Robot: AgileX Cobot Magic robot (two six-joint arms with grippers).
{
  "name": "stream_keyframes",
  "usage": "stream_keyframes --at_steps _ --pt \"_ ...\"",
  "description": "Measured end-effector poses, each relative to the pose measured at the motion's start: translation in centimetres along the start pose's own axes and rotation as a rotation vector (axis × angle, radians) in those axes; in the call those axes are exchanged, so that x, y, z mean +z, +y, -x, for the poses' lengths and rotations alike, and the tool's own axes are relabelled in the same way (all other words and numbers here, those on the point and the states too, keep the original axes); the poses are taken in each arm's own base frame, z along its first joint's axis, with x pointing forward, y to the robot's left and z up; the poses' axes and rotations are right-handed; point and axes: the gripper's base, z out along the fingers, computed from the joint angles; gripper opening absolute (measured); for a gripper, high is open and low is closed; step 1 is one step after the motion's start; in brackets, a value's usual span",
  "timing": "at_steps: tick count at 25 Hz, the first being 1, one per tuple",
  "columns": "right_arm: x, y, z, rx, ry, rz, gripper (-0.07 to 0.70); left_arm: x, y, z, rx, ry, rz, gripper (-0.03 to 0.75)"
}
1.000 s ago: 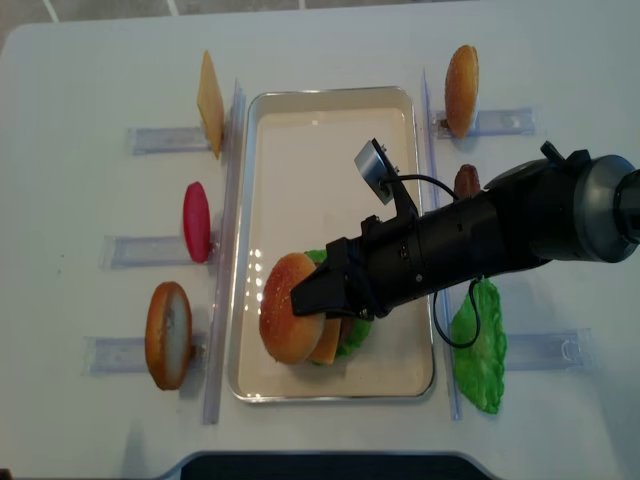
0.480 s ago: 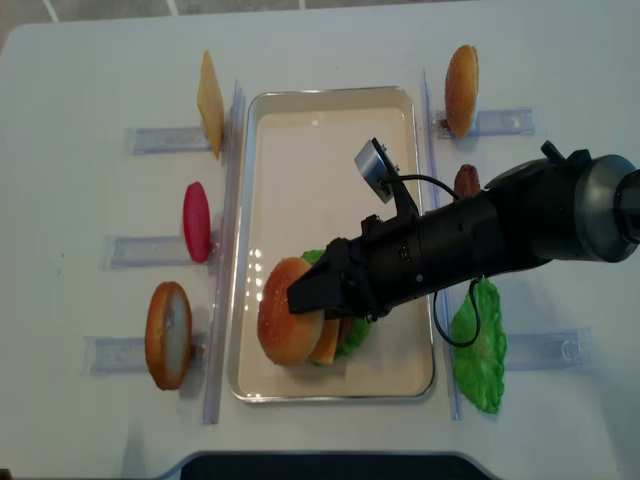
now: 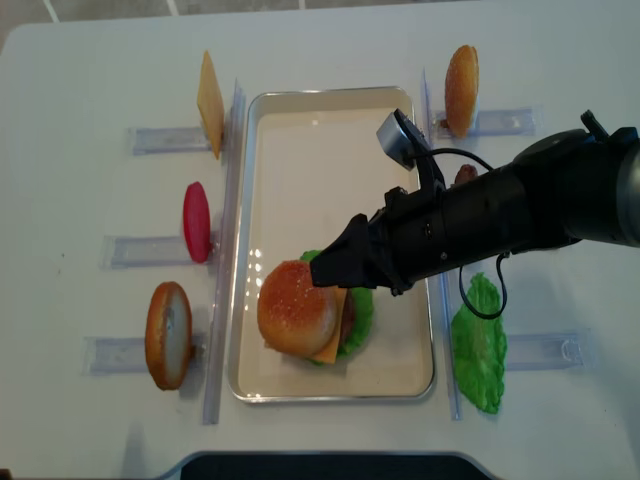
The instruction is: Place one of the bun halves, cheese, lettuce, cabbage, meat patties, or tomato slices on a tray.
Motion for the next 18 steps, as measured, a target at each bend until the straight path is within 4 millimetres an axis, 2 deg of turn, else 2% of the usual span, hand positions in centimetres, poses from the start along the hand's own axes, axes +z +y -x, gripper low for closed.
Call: stream_keyframes --at_steps 6,9,13,18 --pt "-0.9 0.0 0.0 -0.073 0.014 -0.104 0.429 0.0 0.0 0.0 0.000 0.000 0.000 0.000" --pt "-1.6 0.6 0.1 -0.115 0.001 -0.135 0.429 0.0 0.0 0.0 0.000 0.000 0.000 0.000" --pt "-3.2 2.3 0.3 -0.214 -0.035 -0.176 0.429 0.0 0.0 0.0 0.000 0.000 0.000 0.000" --pt "-6.4 4.7 0.2 -0.351 -0.087 -0.319 0.429 0.0 0.0 0.0 0.000 0.000 0.000 0.000"
